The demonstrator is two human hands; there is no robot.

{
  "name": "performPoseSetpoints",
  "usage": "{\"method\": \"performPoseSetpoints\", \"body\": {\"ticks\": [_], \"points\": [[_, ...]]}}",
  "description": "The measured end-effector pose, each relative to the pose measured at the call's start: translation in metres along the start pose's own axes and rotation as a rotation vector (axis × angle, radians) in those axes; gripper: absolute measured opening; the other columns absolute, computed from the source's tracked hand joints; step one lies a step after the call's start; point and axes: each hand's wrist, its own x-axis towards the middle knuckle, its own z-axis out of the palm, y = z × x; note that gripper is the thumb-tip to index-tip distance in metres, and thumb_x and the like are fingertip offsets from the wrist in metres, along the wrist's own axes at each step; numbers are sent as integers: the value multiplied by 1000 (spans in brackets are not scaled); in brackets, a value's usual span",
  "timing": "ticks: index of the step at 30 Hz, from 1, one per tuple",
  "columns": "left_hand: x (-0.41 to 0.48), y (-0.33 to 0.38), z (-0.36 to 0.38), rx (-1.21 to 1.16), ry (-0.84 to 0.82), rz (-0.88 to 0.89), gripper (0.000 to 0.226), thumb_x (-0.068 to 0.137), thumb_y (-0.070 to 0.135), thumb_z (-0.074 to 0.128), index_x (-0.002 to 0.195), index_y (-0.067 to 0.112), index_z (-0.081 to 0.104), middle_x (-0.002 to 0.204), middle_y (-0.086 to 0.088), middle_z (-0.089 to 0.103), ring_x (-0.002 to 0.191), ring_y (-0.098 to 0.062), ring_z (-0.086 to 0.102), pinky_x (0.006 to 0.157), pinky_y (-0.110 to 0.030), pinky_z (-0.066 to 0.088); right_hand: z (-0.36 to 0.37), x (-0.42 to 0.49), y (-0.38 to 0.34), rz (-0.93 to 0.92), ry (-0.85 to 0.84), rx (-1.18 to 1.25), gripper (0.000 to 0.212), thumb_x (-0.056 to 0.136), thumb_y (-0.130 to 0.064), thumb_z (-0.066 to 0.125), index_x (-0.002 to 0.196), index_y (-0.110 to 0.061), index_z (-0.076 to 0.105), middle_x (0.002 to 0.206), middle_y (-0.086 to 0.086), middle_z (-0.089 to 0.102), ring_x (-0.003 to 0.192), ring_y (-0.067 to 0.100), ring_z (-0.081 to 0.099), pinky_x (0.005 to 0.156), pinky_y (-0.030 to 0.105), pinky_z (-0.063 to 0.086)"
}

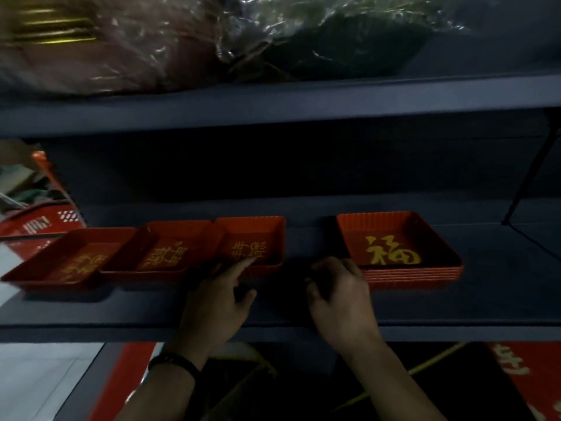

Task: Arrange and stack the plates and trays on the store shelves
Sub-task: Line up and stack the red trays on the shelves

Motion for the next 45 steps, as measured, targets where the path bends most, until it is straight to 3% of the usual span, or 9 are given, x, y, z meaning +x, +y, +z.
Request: {"method": "performPoseSetpoints", "body": {"ticks": [3, 8, 14, 18, 26, 29, 35, 41, 45], "points": [[5, -13, -1, 56, -30, -48, 74, 93, 51, 70, 150, 69, 26, 127, 10, 55, 123, -24, 57, 103, -53, 52, 26, 7, -4, 0, -69, -10, 31, 90, -19, 66, 120, -20, 69, 119, 5, 61, 110, 25, 59, 96, 35, 52], [5, -11, 5, 139, -64, -53, 75, 97, 55, 61, 157, 65, 17, 159, 13, 40, 151, -27, 33, 123, -57, 30, 35, 12, 1, 30, -155, -65, 43, 86, -15, 63, 128, -23, 66, 126, 4, 61, 117, 25, 57, 101, 42, 53], [2, -13, 2, 62, -145, -65, 66, 97, 49, 64, 146, 72, 25, 155, 16, 40, 147, -26, 36, 118, -62, 35, 32, 8, 3, 16, -165, -59, 44, 84, -24, 59, 127, -25, 64, 124, 3, 60, 114, 25, 56, 99, 43, 54], [-9, -25, -9, -50, -187, -21, 48, 78, 72, 60, 122, 71, 42, 138, 28, 50, 136, -18, 47, 108, -61, 45, 25, 0, 14, -21, -134, -76, 39, 87, -16, 67, 125, -27, 65, 124, 2, 62, 115, 26, 58, 101, 39, 51], [-33, -50, -44, -193, -306, -18, 79, 68, 91, 69, 125, 43, 46, 123, 17, 65, 121, -8, 62, 105, -51, 49, 21, -3, 25, -20, -161, -89, 75, 82, 0, 67, 148, -28, 46, 135, 9, 41, 126, 37, 48, 111, 43, 46], [-38, -52, -50, -157, -300, -8, 78, 68, 87, 72, 124, 40, 44, 117, 16, 66, 112, -9, 65, 100, -50, 52, 23, -2, 28, -66, -205, -110, 67, 85, -7, 68, 146, -30, 51, 138, 8, 49, 128, 34, 49, 111, 47, 47], [-51, -39, -45, -49, -171, 31, 54, 78, 93, 53, 111, 50, 59, 111, 26, 61, 103, 4, 61, 92, -37, 52, 23, 0, 39, -170, -164, -182, 15, 94, -25, 75, 108, -26, 74, 112, -1, 68, 109, 22, 62, 91, 29, 49], [-64, -31, -46, -101, -97, 9, 10, 91, 45, 79, 98, 41, 73, 92, 22, 71, 93, 7, 67, 77, -15, 51, 13, -10, 29, -222, -97, -92, 8, 95, -30, 75, 101, -30, 71, 101, -7, 63, 92, 13, 63, 80, 28, 49], [-69, -18, -50, -228, 156, -4, 30, 90, 29, 84, 97, 55, 71, 94, 32, 74, 97, 13, 69, 80, -3, 48, 4, -15, 18, -267, -22, -32, 7, 96, -29, 75, 103, -29, 71, 98, -9, 59, 81, 1, 57, 77, 16, 44]]}}
